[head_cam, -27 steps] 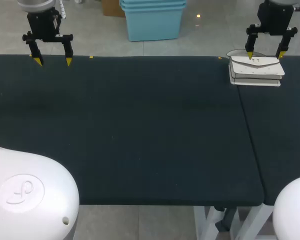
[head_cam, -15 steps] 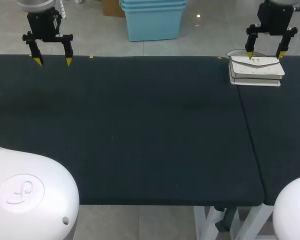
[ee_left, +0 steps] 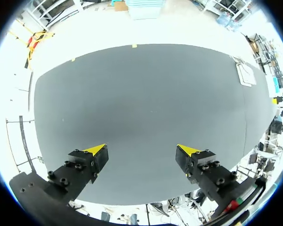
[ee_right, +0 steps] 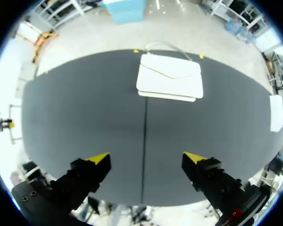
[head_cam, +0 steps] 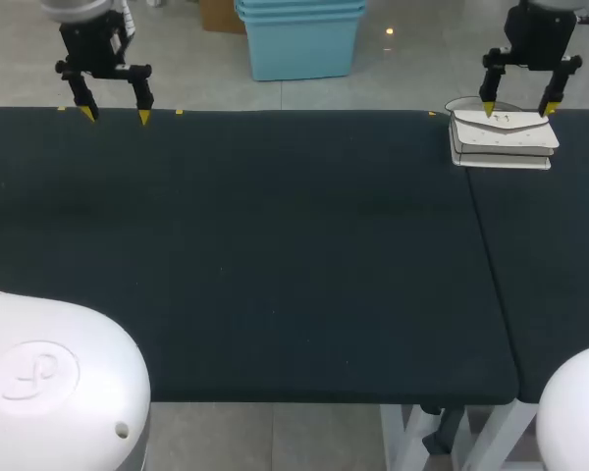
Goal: Pick up the bag, open it, inspect its contents, close it, and place it on the opposite side
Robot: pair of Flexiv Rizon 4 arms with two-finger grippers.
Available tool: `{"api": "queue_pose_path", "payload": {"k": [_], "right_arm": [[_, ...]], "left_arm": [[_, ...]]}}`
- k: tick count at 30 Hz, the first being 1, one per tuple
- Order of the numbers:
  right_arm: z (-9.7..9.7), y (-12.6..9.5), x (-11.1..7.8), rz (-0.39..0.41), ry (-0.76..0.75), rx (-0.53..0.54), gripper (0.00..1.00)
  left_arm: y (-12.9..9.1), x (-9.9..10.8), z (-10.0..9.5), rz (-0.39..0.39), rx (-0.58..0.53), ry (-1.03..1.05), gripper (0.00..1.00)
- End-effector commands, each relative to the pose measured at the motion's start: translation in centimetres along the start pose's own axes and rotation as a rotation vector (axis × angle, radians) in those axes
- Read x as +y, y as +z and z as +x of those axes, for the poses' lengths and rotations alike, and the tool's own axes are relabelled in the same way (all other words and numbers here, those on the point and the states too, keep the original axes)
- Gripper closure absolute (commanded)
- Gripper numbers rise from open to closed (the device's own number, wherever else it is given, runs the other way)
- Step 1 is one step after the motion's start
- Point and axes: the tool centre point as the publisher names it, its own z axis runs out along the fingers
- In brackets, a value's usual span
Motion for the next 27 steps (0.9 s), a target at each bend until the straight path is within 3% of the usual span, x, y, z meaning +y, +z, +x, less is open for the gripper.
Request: {"api": "queue_pose_path", "payload": {"k": [1, 15, 27], "right_arm": [[-1.5, 0.5, 0.6, 0.019, 0.000, 0.069, 0.00], [-5.9, 3.1, 3.0, 0.022, 0.080, 0.331, 0.00], [-8.9, 5.8, 5.0, 0.002, 0.151, 0.377, 0.00]], "left_arm": [[1.2, 1.3, 0.0, 0.110, 0.082, 0.155, 0.00], [3.8, 2.5, 3.9, 0.244, 0.233, 0.794, 0.00], [5.6, 4.4, 5.5, 0.313, 0.325, 1.232, 0.00]]}}
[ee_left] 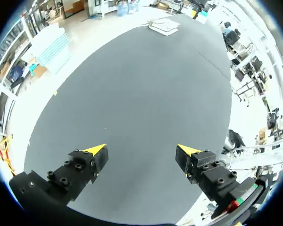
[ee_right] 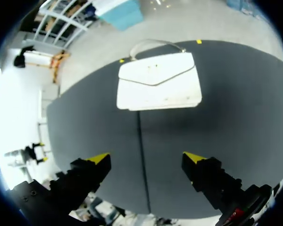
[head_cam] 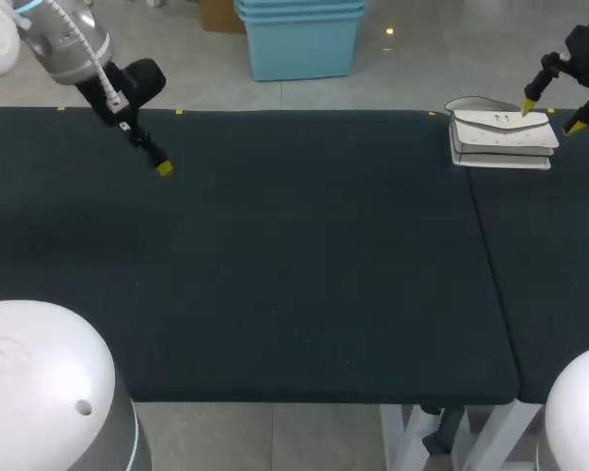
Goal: Pick up the bag, open it, inspect its contents, close it, and place it on the opposite side
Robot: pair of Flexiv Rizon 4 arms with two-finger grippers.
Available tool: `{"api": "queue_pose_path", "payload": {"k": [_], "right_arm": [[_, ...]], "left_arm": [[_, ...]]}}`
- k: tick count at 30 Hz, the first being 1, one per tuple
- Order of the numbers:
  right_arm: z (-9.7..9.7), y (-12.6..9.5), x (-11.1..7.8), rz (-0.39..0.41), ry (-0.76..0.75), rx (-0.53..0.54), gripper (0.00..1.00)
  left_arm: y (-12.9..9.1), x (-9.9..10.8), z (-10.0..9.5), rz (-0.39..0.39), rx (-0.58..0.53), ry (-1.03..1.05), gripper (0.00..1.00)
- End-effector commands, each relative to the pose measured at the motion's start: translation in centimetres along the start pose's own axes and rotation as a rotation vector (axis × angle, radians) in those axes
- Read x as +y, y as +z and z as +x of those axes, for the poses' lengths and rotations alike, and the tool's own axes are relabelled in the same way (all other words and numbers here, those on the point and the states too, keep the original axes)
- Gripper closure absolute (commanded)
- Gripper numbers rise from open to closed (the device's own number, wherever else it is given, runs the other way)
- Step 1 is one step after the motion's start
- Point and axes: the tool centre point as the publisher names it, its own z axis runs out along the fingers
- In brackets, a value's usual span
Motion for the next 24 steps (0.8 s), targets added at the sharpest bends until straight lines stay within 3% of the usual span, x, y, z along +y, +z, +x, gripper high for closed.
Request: {"api": "queue_pose_path", "payload": {"k": [1, 7, 24], "right_arm": [[-1.1, 0.8, 0.8, 0.001, 0.010, 0.043, 0.00], [-2.7, 1.5, 1.9, -0.021, 0.044, 0.060, 0.00], [-4.7, 3.0, 4.1, -0.069, 0.098, 0.063, 0.00]], "left_arm": [[0.5, 0.7, 0.3, 0.138, 0.095, 0.431, 0.00], [1.0, 1.0, 0.2, 0.180, 0.187, 0.544, 0.00], [1.5, 0.8, 0.3, 0.178, 0.191, 0.562, 0.00]]}}
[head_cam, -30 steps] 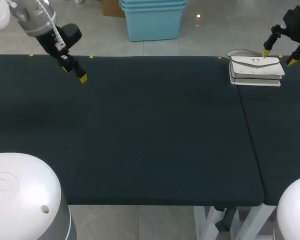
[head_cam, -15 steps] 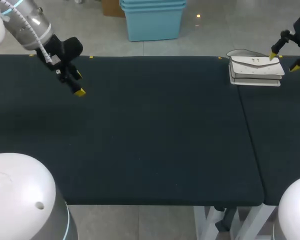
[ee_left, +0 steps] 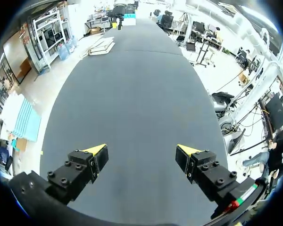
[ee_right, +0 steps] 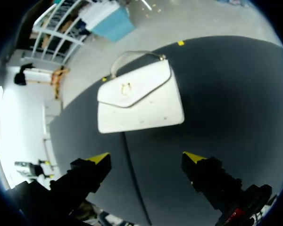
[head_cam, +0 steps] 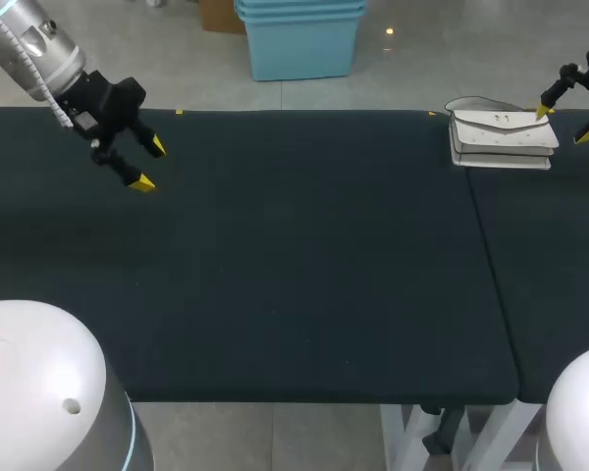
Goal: Pick up the bag, open it, inspect its contents, close it, and place it on the opposite side
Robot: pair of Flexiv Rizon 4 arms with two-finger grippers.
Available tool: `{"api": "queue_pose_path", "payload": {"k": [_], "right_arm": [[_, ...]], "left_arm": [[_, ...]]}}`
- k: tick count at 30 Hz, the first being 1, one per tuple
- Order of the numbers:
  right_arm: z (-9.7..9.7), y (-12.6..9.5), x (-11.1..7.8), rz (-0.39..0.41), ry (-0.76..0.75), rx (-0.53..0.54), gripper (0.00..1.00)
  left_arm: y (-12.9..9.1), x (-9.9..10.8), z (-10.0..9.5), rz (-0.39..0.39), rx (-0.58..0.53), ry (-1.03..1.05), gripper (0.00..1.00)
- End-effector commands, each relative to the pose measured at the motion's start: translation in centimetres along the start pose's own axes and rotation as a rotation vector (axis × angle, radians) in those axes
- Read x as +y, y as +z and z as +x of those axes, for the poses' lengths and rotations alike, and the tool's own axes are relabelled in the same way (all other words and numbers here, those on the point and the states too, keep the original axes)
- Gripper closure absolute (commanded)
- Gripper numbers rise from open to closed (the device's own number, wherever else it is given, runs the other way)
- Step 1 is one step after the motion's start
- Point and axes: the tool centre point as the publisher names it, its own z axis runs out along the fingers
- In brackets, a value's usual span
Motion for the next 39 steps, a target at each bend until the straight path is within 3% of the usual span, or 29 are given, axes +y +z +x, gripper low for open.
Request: {"api": "queue_pose_path", "payload": {"k": [1, 8, 26, 30, 39], "right_arm": [[-0.3, 0.8, 0.5, 0.001, 0.006, 0.000, 0.00], [-1.0, 2.1, 1.4, -0.006, 0.024, 0.003, 0.00], [-0.7, 2.6, 2.1, -0.049, 0.018, -0.012, 0.00], [-1.3, 3.1, 3.6, -0.084, 0.027, 0.000, 0.00], [-3.2, 3.6, 7.3, -0.083, 0.054, 0.015, 0.00]], "left_arm": [[0.7, -0.2, -0.2, 0.009, 0.015, 0.030, 0.00], [2.1, -0.2, -0.4, -0.005, 0.058, 0.095, 0.00], [2.1, -0.2, -0.4, -0.005, 0.058, 0.095, 0.00], [2.1, -0.2, -0.4, -0.005, 0.058, 0.095, 0.00], [2.1, -0.2, -0.4, -0.005, 0.058, 0.095, 0.00]]}}
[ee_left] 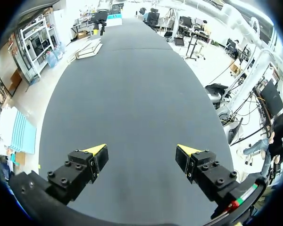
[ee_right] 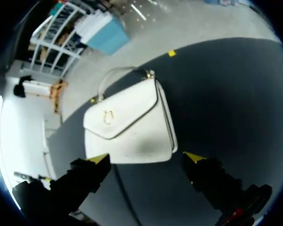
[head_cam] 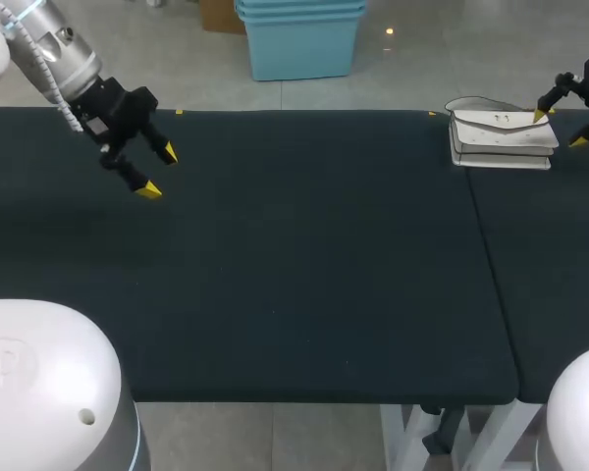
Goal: Pick up the bag, open it, inspect its contents, close it, and place it on the opposite side
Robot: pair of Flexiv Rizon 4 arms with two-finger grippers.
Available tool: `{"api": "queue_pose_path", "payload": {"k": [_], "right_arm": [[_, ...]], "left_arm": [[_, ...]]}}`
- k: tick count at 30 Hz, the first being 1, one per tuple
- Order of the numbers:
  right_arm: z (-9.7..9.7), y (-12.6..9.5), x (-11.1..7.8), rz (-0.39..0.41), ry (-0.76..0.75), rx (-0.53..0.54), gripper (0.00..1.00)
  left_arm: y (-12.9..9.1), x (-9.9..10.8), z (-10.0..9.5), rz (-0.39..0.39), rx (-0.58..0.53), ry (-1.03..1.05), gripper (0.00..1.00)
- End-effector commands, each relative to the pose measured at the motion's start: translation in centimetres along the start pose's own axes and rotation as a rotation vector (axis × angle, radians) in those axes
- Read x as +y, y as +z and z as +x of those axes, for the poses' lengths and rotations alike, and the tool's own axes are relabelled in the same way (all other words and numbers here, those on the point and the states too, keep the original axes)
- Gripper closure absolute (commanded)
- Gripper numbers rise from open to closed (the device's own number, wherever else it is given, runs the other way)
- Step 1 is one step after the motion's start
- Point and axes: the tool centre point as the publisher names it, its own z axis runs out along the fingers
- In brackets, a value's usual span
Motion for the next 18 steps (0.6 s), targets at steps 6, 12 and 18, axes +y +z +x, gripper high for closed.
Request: {"api": "queue_pose_path", "payload": {"k": [6, 12, 18], "right_arm": [[-0.6, 1.9, 4.4, 0.073, 0.028, 0.067, 0.00], [-0.8, 3.2, 5.5, 0.147, 0.042, 0.083, 0.05], [-1.2, 3.4, 5.7, 0.167, 0.059, 0.098, 0.38]], "left_arm": [[0.1, 0.1, 0.0, 0.003, 0.000, 0.001, 0.00], [0.1, 0.1, 0.0, 0.003, 0.000, 0.001, 0.00], [0.1, 0.1, 0.0, 0.003, 0.000, 0.001, 0.00]]}}
